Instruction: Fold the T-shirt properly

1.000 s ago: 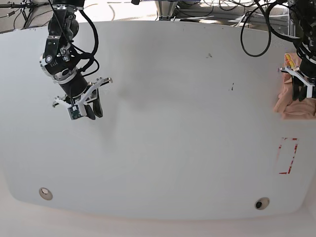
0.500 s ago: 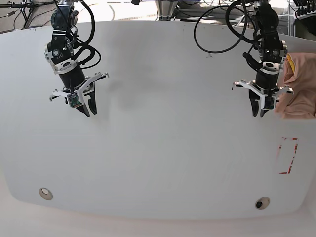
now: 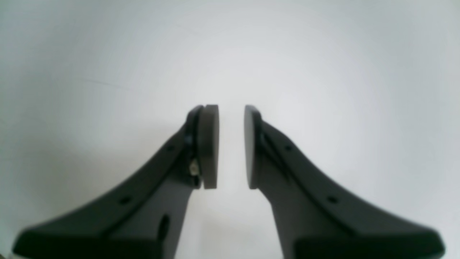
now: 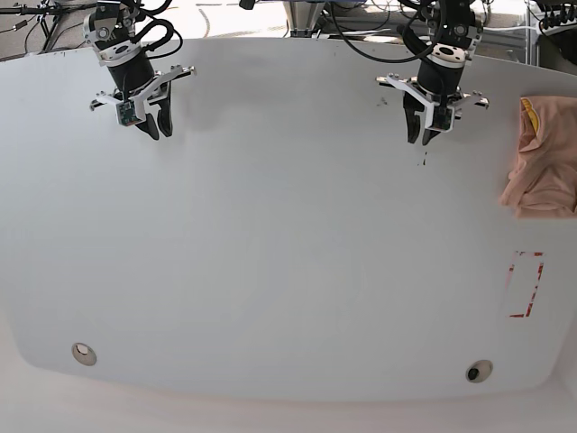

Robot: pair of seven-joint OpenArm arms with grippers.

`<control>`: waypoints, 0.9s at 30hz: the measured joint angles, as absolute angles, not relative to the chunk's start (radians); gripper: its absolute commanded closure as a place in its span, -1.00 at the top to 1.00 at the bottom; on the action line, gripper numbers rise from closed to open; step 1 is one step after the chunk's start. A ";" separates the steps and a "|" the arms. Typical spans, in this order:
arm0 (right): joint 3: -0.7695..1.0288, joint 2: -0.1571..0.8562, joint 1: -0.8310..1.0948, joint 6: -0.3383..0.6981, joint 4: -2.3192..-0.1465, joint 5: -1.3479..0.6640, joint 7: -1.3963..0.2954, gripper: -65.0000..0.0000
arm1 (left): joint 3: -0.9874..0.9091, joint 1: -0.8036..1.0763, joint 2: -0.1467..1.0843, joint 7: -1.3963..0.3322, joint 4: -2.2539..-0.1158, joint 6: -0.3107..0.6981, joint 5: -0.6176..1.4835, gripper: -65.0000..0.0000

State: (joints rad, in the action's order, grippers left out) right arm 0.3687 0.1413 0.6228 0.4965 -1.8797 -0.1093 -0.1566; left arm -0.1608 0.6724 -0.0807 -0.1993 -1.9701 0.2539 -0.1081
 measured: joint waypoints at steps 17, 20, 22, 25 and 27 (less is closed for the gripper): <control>0.392 0.084 1.089 0.495 -1.954 -0.233 -0.142 -0.66 | -0.147 1.192 -0.115 -0.199 -1.974 0.246 -0.110 -0.68; 0.390 0.058 1.139 0.495 -1.947 -0.234 -0.142 -0.66 | -0.147 1.225 -0.101 -0.204 -1.940 0.247 -0.109 -0.68; 0.378 0.046 1.161 0.498 -1.923 -0.237 -0.135 -0.66 | -0.142 1.230 -0.068 -0.202 -1.906 0.255 -0.105 -0.68; 0.346 0.047 1.166 0.497 -1.847 -0.237 -0.134 -0.66 | -0.142 1.215 -0.017 -0.186 -1.830 0.249 -0.103 -0.68; 0.316 0.053 1.159 0.495 -1.768 -0.235 -0.134 -0.66 | -0.146 1.180 0.009 -0.196 -1.743 0.244 -0.104 -0.68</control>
State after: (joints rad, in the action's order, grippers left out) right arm 0.3157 0.0528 1.1587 0.4946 -1.7683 -0.2352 -0.1345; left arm -0.1459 1.1801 0.0090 -0.1959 -1.7428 0.2436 -0.1036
